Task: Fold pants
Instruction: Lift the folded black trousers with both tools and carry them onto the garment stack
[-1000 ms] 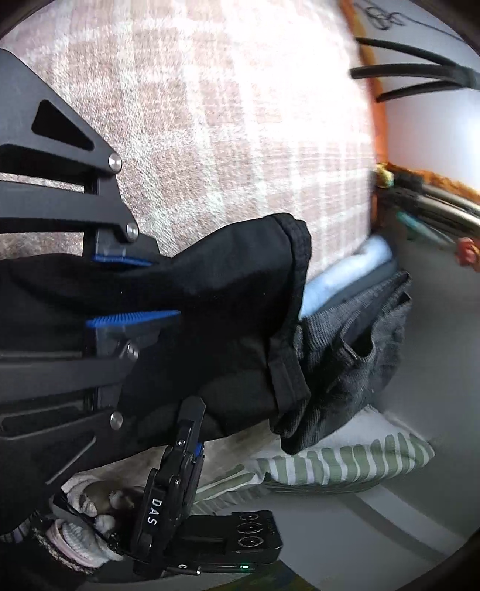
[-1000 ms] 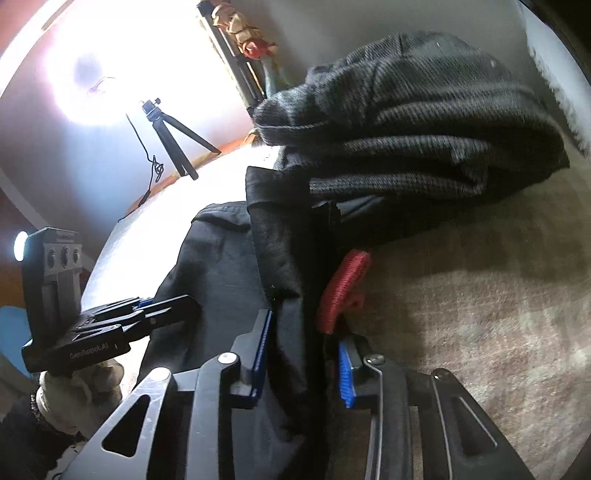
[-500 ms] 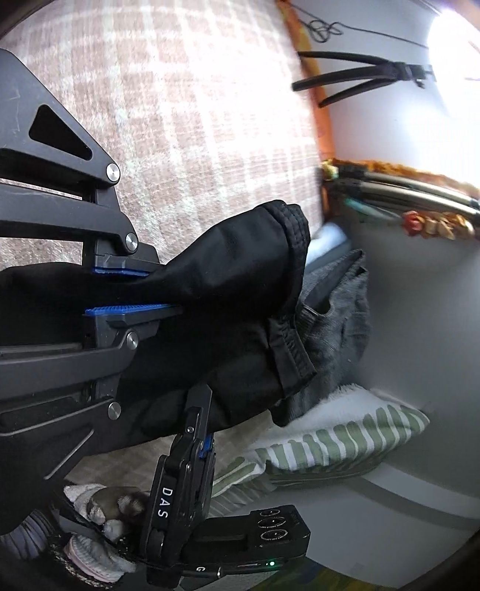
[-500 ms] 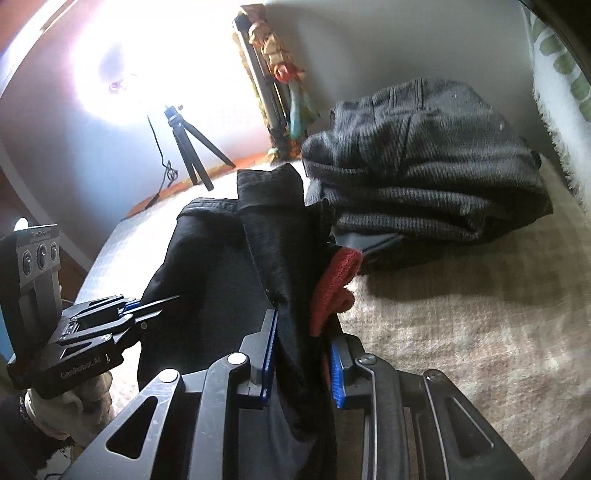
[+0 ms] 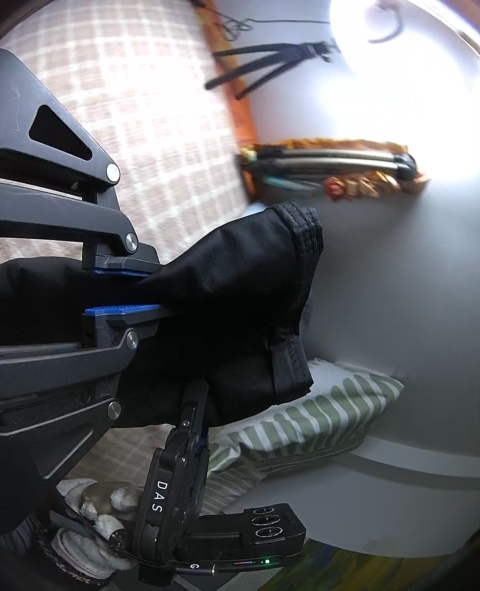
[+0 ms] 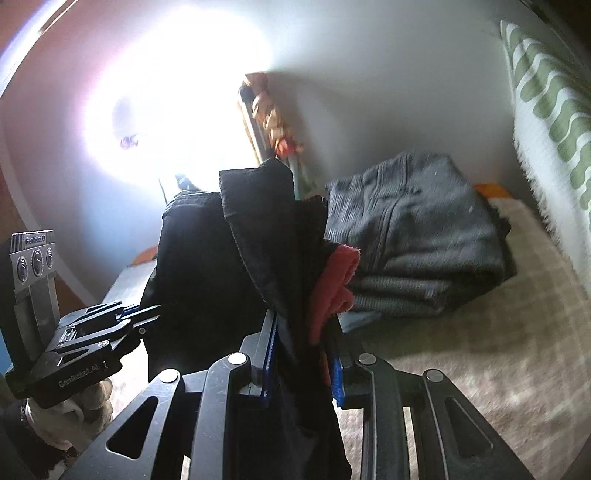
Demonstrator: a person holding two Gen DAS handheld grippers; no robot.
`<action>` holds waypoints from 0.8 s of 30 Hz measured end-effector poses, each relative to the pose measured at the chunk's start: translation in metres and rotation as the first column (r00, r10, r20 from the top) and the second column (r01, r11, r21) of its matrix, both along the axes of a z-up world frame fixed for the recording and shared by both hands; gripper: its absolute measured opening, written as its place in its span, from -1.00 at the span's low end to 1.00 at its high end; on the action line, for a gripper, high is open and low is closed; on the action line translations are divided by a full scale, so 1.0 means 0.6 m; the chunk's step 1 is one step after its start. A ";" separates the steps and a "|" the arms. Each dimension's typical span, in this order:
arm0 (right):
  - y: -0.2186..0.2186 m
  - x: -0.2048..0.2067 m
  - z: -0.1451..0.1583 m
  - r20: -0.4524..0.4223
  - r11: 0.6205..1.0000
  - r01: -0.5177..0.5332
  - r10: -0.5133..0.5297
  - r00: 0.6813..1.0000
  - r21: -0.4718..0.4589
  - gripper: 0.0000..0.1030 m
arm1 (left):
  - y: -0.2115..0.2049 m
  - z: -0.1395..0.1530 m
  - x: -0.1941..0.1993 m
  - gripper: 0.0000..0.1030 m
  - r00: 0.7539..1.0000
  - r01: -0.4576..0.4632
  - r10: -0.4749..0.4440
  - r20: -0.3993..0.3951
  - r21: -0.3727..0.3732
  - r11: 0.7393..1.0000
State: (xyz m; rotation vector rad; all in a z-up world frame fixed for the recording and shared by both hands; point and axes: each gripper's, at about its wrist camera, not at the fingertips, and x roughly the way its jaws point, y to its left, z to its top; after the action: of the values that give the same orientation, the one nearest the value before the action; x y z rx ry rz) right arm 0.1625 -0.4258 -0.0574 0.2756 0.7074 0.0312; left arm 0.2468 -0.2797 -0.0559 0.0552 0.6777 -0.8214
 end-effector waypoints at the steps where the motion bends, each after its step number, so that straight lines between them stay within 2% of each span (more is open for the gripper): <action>1: -0.004 -0.002 0.006 0.010 1.000 0.005 -0.005 1.000 0.000 -0.54 | -0.005 0.008 0.003 -0.81 1.000 0.004 -0.004 0.009 -0.003 1.000; 8: -0.037 0.029 0.063 0.066 0.999 0.034 -0.033 0.997 -0.028 -0.54 | -0.045 0.057 0.025 -0.81 0.997 0.027 -0.025 0.069 -0.028 0.999; 16: -0.095 0.083 0.143 0.106 0.992 0.061 -0.049 0.993 -0.112 -0.54 | -0.111 0.107 0.073 -0.81 0.993 0.047 -0.037 0.116 -0.083 0.995; 24: -0.150 0.139 0.150 0.091 0.986 0.079 -0.066 0.994 -0.149 -0.54 | -0.176 0.105 0.119 -0.81 0.994 0.049 -0.039 0.106 -0.088 0.995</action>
State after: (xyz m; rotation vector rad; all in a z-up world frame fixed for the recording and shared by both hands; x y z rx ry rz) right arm 0.2461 -0.5155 0.0327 0.1522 0.6105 -0.0799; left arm 0.3181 -0.3855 0.0070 0.0305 0.5417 -0.8847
